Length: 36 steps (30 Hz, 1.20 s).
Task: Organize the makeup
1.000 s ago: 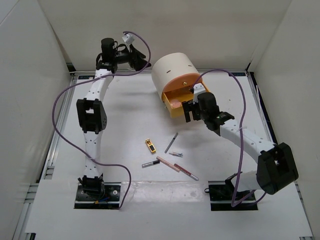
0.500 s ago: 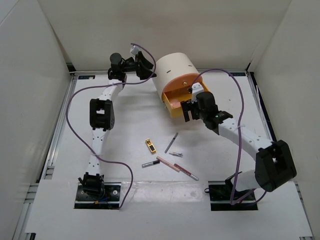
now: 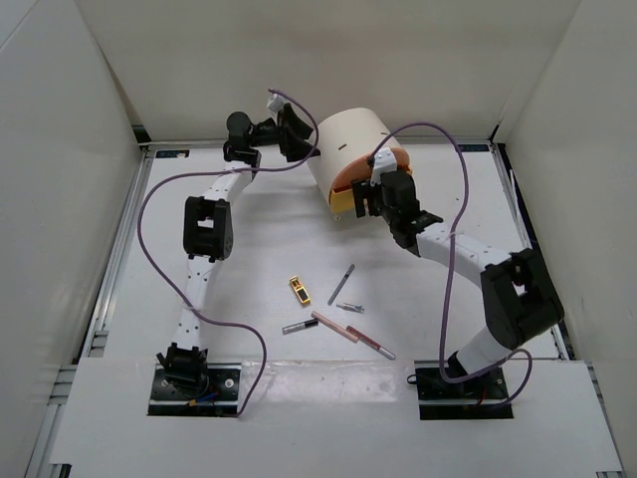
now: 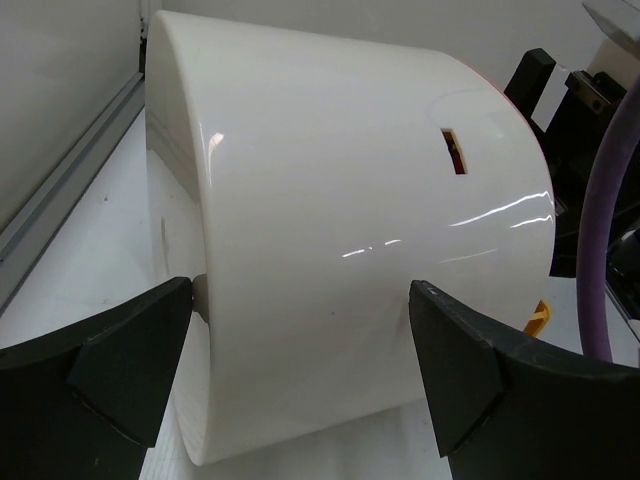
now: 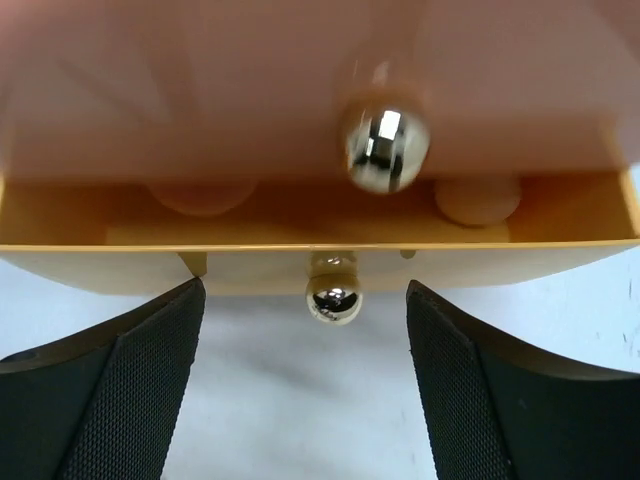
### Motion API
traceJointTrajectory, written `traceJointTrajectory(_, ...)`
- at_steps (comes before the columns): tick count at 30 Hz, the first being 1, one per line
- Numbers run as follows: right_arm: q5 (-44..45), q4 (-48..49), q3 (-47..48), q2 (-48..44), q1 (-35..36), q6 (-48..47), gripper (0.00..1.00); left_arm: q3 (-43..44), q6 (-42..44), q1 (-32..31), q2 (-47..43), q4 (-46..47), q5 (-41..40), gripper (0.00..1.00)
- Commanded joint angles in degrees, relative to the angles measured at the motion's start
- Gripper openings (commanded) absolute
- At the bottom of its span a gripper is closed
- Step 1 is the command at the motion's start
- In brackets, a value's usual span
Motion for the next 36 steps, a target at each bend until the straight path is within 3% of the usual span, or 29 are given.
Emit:
traceJointTrajectory(1,3.97,17.66,0.29,2.32,0.10,1.27,0.84,-1.35,-1.50,-2.14,-2.95,0.97,2.59,0.98)
traceJointTrajectory(8,7.85,25.23,0.73,7.25,0.11,-0.65,0.93,-2.58,0.34,-1.61,-4.09,-2.19,1.89,0.98)
traceJointTrajectory(13,4.69,17.96,-2.25,2.17,-0.07,1.01,0.99,-2.32,1.66,1.28,-5.05,-6.05,0.48,0.98)
traceJointTrajectory(19,-9.89,6.44,-11.48,-7.51,-3.93,4.18,0.99,-2.76,0.60,8.05,-8.21,-10.09,-2.68,0.98)
traceJointTrajectory(25,-24.03,8.71,-11.24,-1.39,-9.03,2.96,0.96,-8.03,6.22,13.16,-16.12,-24.32,-7.96,0.98)
traceJointTrajectory(29,-25.55,11.33,-6.66,5.83,-9.39,2.77,0.79,-17.15,17.09,12.11,-24.02,-38.12,-14.60,0.98)
traceJointTrajectory(30,-25.90,12.39,-6.22,6.89,-9.74,2.42,0.71,-23.09,18.78,11.93,-28.74,-42.67,-16.90,0.98)
traceJointTrajectory(31,-26.08,15.18,-5.69,9.16,-10.09,3.12,0.71,-26.28,20.63,11.75,-31.40,-45.93,-19.18,0.98)
traceJointTrajectory(32,-26.43,16.52,-5.16,10.06,-10.44,4.51,0.71,-29.62,23.26,11.92,-34.29,-47.62,-26.52,0.98)
traceJointTrajectory(33,-26.43,17.49,-4.55,10.76,-10.44,4.53,0.71,-37.05,24.06,9.23,-40.50,-50.85,-30.24,0.98)
traceJointTrajectory(36,-25.38,22.41,-4.37,12.87,-10.36,6.98,0.71,-53.14,23.46,8.32,-52.46,-50.18,-40.80,0.98)
